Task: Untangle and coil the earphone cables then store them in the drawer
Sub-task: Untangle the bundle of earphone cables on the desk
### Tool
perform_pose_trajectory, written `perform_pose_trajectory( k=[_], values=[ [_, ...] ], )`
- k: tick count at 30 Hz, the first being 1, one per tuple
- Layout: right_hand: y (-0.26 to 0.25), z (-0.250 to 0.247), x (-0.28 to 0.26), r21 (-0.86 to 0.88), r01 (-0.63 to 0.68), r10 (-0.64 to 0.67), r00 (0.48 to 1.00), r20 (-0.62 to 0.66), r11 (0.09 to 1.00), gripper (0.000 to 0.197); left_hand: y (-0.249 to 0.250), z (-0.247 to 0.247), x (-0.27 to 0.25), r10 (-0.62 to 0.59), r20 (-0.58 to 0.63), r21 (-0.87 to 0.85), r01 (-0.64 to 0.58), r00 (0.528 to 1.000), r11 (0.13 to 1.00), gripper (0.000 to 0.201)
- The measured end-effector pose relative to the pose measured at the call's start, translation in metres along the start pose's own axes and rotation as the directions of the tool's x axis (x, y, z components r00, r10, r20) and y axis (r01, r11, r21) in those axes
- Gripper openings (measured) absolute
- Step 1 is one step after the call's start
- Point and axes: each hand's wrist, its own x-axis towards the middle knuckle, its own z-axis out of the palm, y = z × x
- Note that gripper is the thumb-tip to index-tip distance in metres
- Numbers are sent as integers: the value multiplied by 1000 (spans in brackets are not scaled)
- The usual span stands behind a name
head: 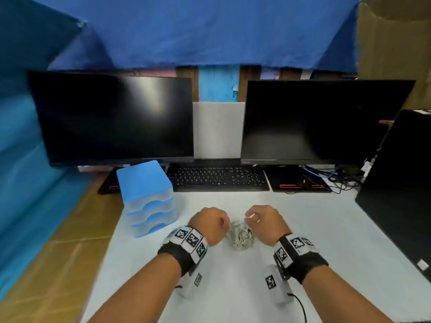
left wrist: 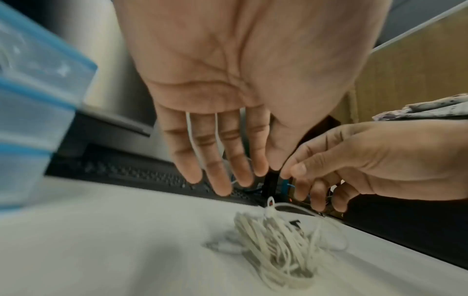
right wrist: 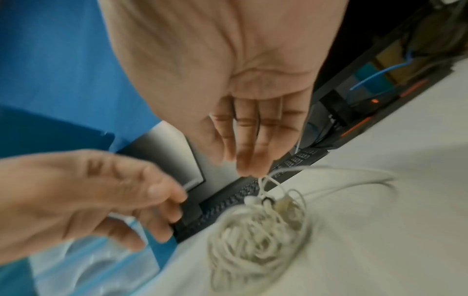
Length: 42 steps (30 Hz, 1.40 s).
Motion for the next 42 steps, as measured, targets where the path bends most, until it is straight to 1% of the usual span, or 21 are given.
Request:
perform_pose_trajectory(
  k=[1, 2, 4, 5, 7, 9, 11, 13, 14, 17, 19, 20, 22, 24, 27, 29, 31, 33, 36, 39, 42],
  values=[
    [6, 4, 3, -90, -42, 48, 997, 62, 995, 11, 0, 11, 7, -62, 20, -13, 62, 998, 998, 20],
    [10, 5, 6, -161, -44, 61, 993, 103, 986, 15, 0, 19, 16, -119, 11, -32, 119, 993, 992, 25],
    [22, 12, 12, -205, -14, 61, 973, 221, 979, 23, 0, 38, 29, -199, 91, -30, 202, 976, 979, 39],
    [29, 15, 16, -193, 4, 44, 969, 244, 981, 26, -3, 46, 36, -217, 145, -31, 223, 965, 974, 39],
    [40, 17, 23, -155, 30, 11, 967, 253, 987, 29, -7, 52, 49, -217, 217, -63, 235, 952, 970, 30],
    [45, 18, 26, -111, 50, -15, 955, 298, 993, 29, -9, 50, 55, -190, 269, -75, 217, 944, 973, 22],
    [42, 13, 24, -40, 60, -44, 942, 334, 997, 26, -13, 45, 58, -169, 270, -122, 208, 948, 971, 18],
    [38, 5, 23, 34, 76, -83, 951, 298, 997, 22, -16, 35, 58, -144, 243, -253, 206, 959, 945, 19],
    [34, 0, 21, 72, 92, -108, 961, 254, 993, 21, -18, 31, 56, -140, 238, -358, 221, 961, 907, 20],
    [25, -11, 15, 163, 161, -170, 985, 38, 973, 20, -16, 16, 43, -141, 155, -645, 208, 978, 736, 19],
    [22, -16, 10, 189, 187, -169, 980, -107, 964, 24, -9, 5, 32, -133, 70, -744, 140, 989, 653, 19],
    [21, -18, 7, 205, 184, -156, 977, -146, 961, 29, -5, 0, 28, -126, 33, -775, 105, 991, 623, 20],
    [17, -22, 2, 284, 142, -110, 986, -123, 948, 41, 1, -9, 20, -126, -2, -822, 70, 992, 565, 24],
    [13, -27, -2, 436, 98, -97, 995, -24, 895, 47, 7, -17, 19, -111, -18, -859, 41, 994, 511, 33],
    [7, -34, -7, 594, 75, -140, 988, 64, 801, 40, 16, -19, 16, -99, -41, -866, 14, 994, 500, 42],
    [8, -37, -7, 635, 83, -169, 983, 75, 768, 35, 21, -17, 13, -103, -38, -882, 16, 994, 471, 34],
    [12, -35, -5, 660, 74, -176, 980, 89, 748, 37, 22, -10, 13, -110, 6, -911, 51, 994, 410, 22],
    [21, -30, -1, 649, 51, -142, 986, 88, 759, 47, 22, 1, 15, -138, 41, -923, 90, 990, 374, 13],
    [31, -22, 3, 554, 76, -104, 994, 20, 829, 62, 21, 13, 19, -179, 67, -931, 126, 982, 342, 11],
    [35, -18, 4, 375, 212, -212, 976, -43, 902, 61, 21, 18, 21, -168, 52, -932, 108, 984, 346, 15],
    [29, -22, 3, 330, 301, -302, 952, -50, 895, 56, 21, 11, 20, -117, -7, -930, 36, 993, 366, 29]
  ],
)
